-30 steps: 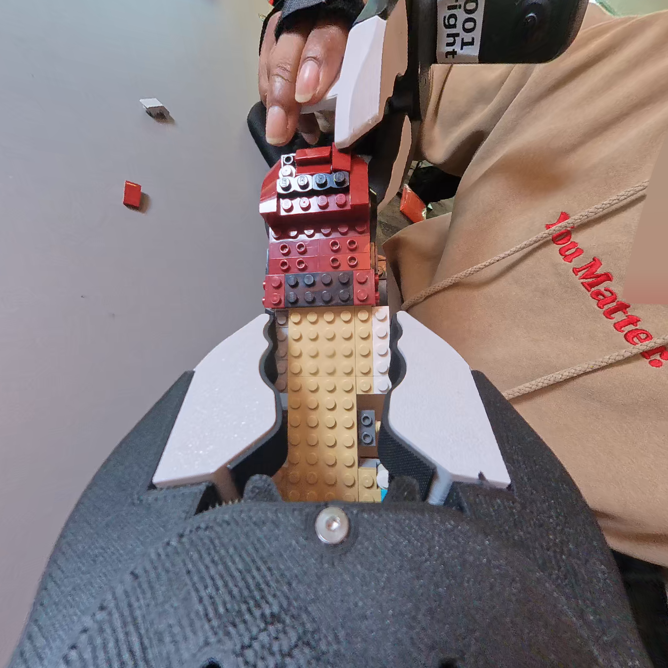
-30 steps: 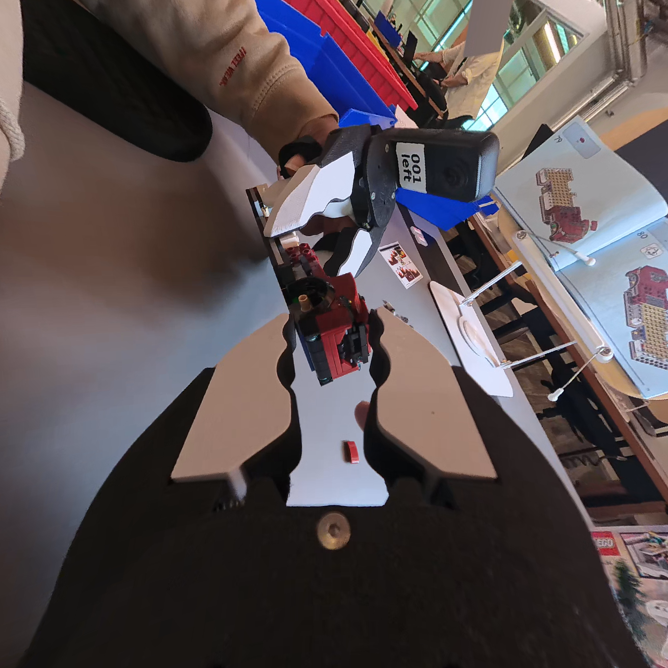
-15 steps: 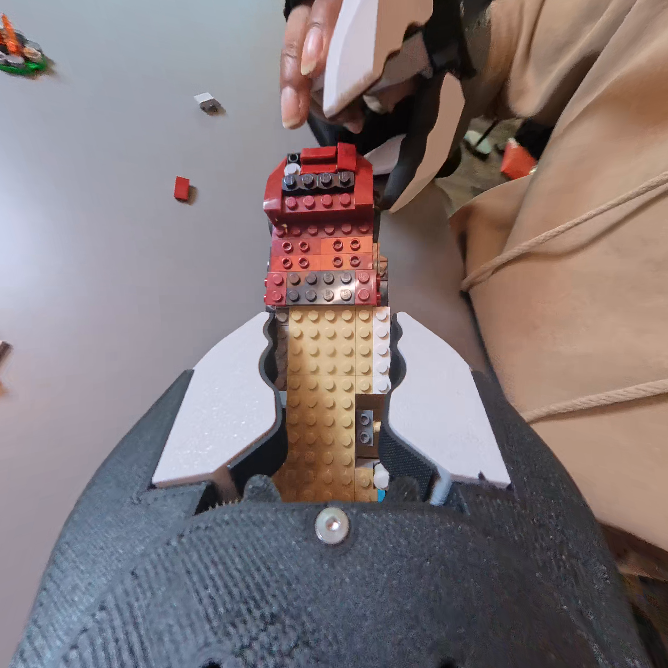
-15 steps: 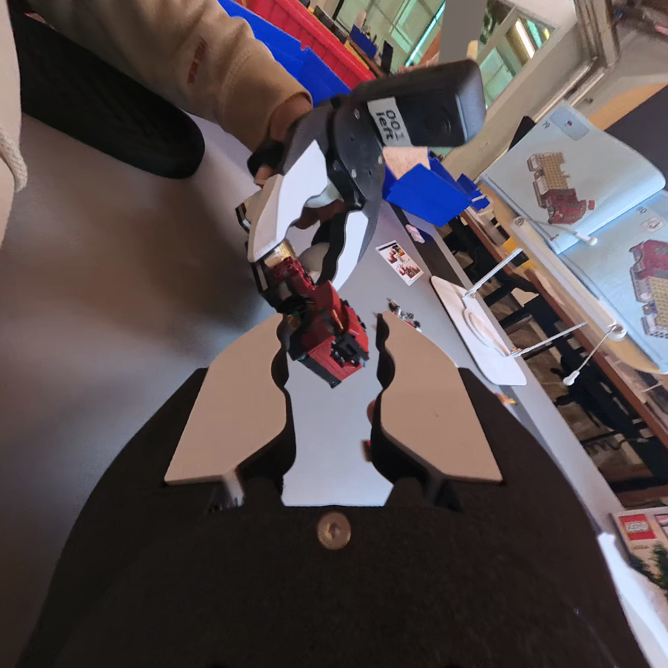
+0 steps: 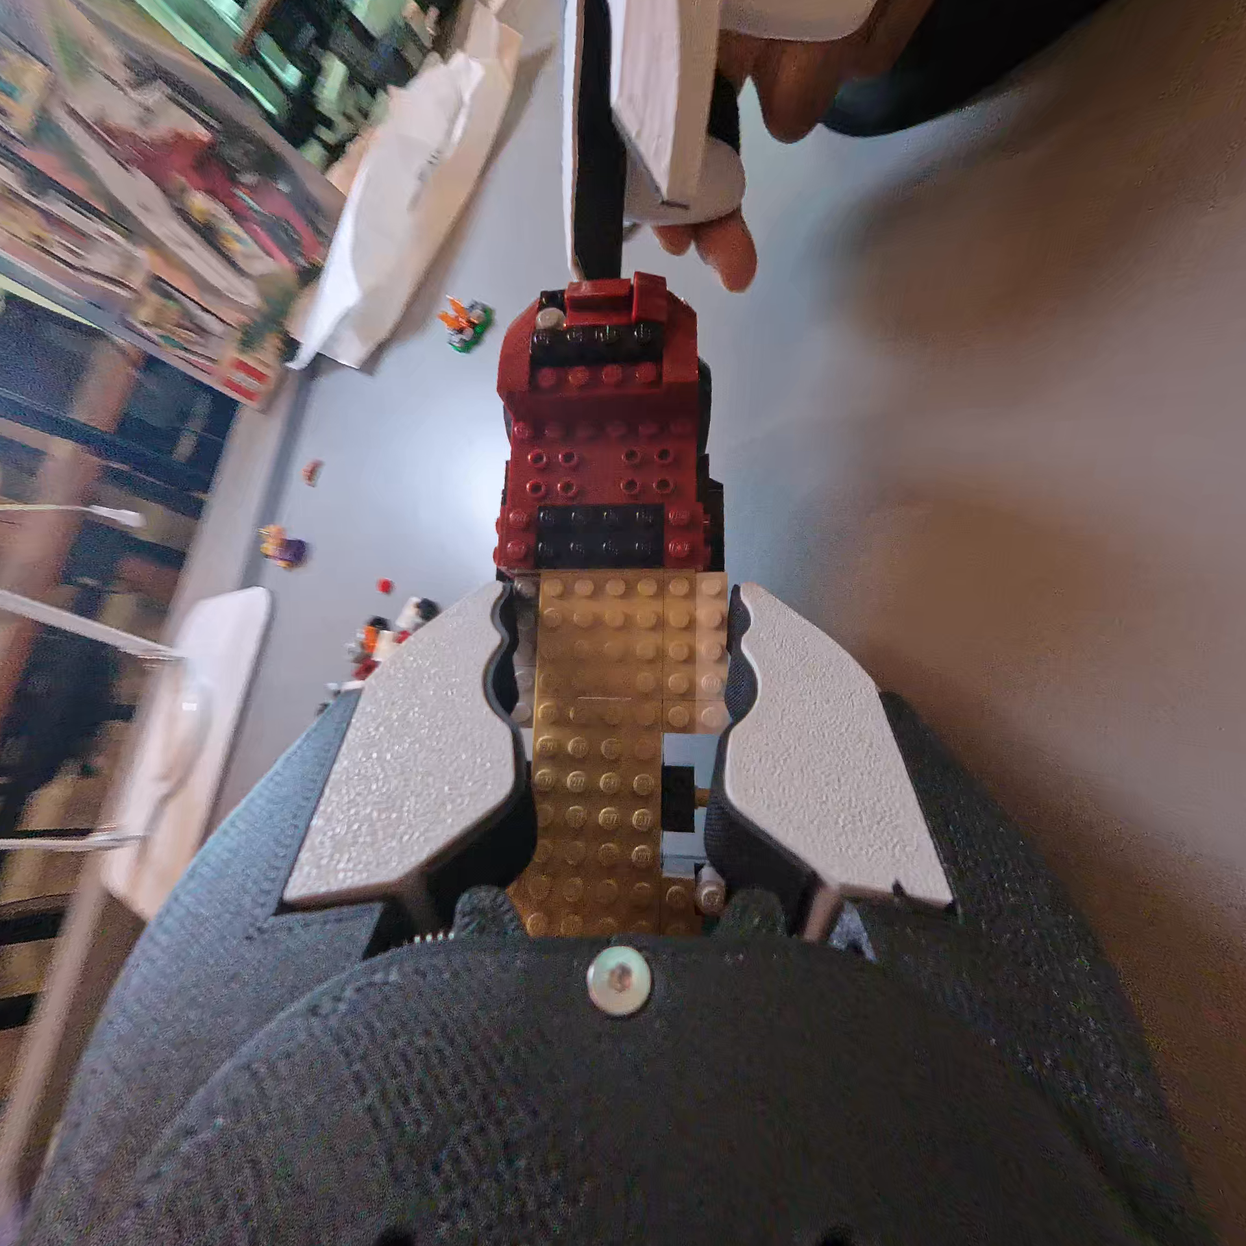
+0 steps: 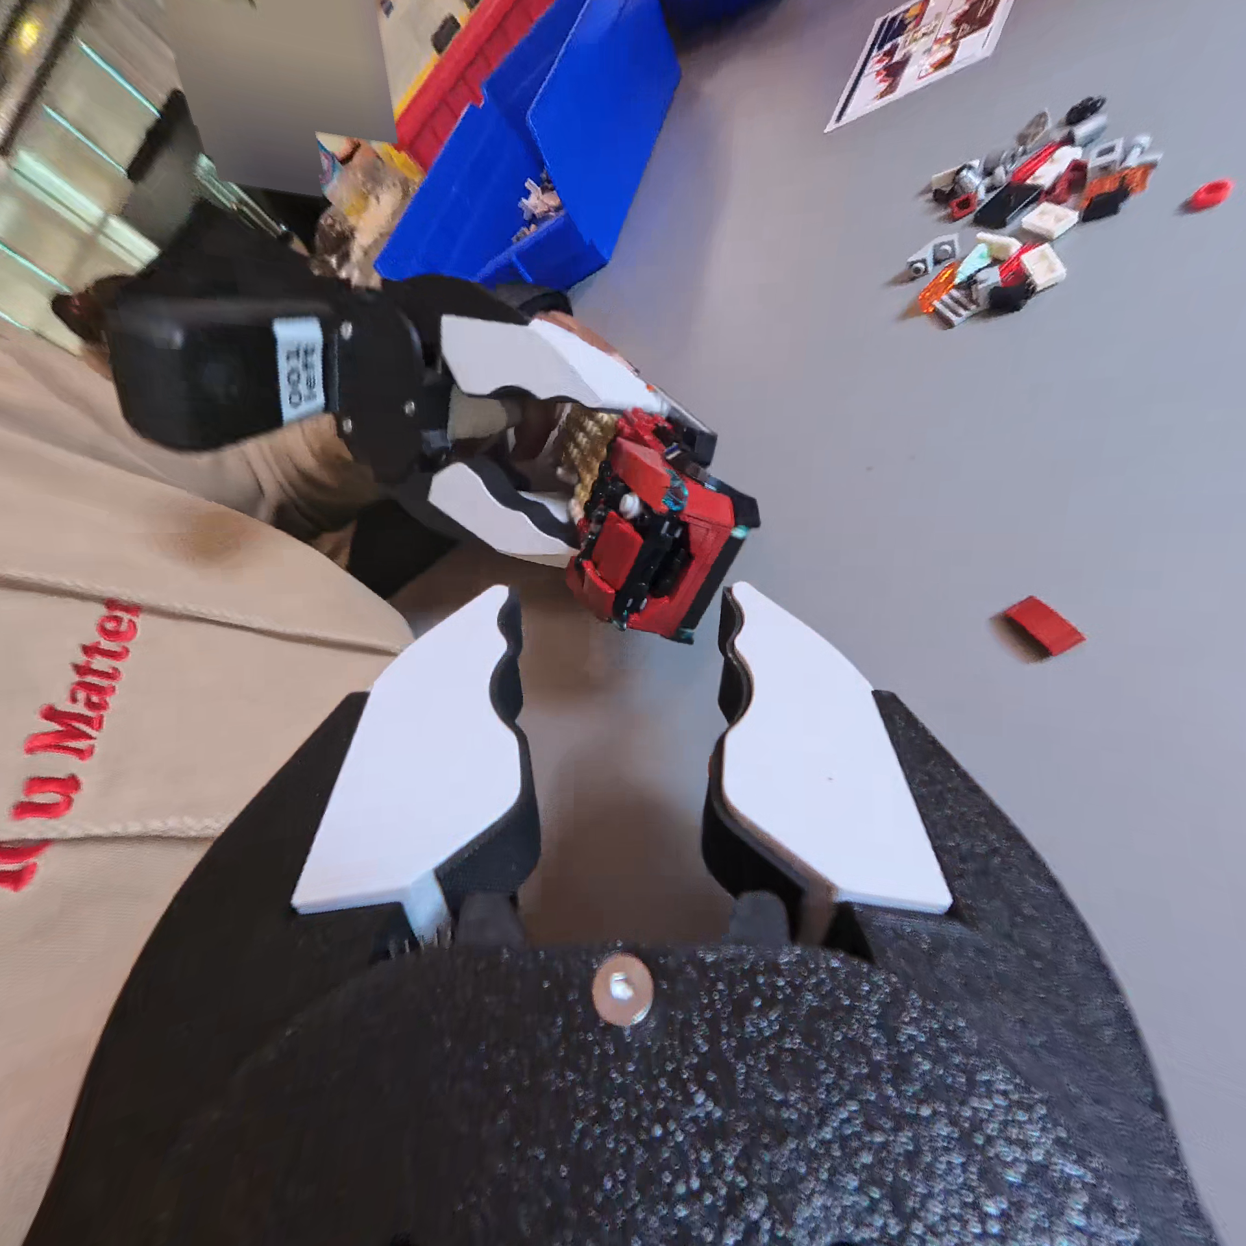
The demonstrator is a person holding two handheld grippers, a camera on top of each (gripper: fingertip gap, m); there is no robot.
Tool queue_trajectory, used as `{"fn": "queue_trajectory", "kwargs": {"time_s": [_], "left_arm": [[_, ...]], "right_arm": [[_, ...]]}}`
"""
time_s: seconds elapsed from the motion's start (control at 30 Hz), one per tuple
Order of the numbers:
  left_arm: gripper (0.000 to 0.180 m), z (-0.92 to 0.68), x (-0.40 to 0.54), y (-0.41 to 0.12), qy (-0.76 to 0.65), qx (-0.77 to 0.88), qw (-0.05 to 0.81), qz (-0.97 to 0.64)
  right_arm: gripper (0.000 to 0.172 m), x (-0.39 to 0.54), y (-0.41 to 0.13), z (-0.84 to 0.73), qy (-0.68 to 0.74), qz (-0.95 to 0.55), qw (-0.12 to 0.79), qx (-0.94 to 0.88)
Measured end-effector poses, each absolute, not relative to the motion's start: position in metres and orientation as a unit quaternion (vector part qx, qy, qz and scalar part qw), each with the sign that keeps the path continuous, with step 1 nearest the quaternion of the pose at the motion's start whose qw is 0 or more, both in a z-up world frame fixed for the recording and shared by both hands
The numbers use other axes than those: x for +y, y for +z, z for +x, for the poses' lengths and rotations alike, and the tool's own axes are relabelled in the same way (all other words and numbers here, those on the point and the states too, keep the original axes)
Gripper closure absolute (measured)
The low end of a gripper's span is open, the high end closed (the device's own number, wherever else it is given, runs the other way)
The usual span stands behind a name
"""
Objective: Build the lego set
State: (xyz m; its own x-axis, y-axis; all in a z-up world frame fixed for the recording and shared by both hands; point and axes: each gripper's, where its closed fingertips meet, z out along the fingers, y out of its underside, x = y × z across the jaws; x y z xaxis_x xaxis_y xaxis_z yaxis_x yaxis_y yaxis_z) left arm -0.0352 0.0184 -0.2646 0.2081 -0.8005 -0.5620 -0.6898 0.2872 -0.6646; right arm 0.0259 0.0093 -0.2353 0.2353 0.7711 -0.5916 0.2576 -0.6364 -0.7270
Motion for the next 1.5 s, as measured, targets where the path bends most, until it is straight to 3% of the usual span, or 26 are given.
{"fn": "queue_trajectory", "kwargs": {"time_s": [0.17,0.27,0.57,0.77,0.93,1.5], "left_arm": [[0.12,-0.035,0.024,-0.253,0.057,0.637,0.561,-0.525],[0.12,-0.034,0.024,-0.247,0.083,0.638,0.582,-0.498],[0.12,-0.032,0.022,-0.231,0.132,0.636,0.618,-0.442],[0.12,-0.032,0.023,-0.231,0.143,0.636,0.619,-0.437],[0.12,-0.033,0.023,-0.233,0.154,0.639,0.617,-0.433],[0.12,-0.04,0.036,-0.248,0.158,0.641,0.584,-0.471]], "right_arm": [[0.12,0.009,-0.237,0.02,0.523,-0.734,0.263,-0.344],[0.128,0.01,-0.235,0.02,0.526,-0.726,0.27,-0.351],[0.131,0.005,-0.222,0.02,0.522,-0.656,0.322,-0.44],[0.121,-0.002,-0.223,0.018,0.476,-0.629,0.358,-0.501],[0.129,0.002,-0.225,0.017,0.468,-0.637,0.358,-0.497],[0.13,0.01,-0.236,0.01,0.468,-0.672,0.326,-0.472]]}}
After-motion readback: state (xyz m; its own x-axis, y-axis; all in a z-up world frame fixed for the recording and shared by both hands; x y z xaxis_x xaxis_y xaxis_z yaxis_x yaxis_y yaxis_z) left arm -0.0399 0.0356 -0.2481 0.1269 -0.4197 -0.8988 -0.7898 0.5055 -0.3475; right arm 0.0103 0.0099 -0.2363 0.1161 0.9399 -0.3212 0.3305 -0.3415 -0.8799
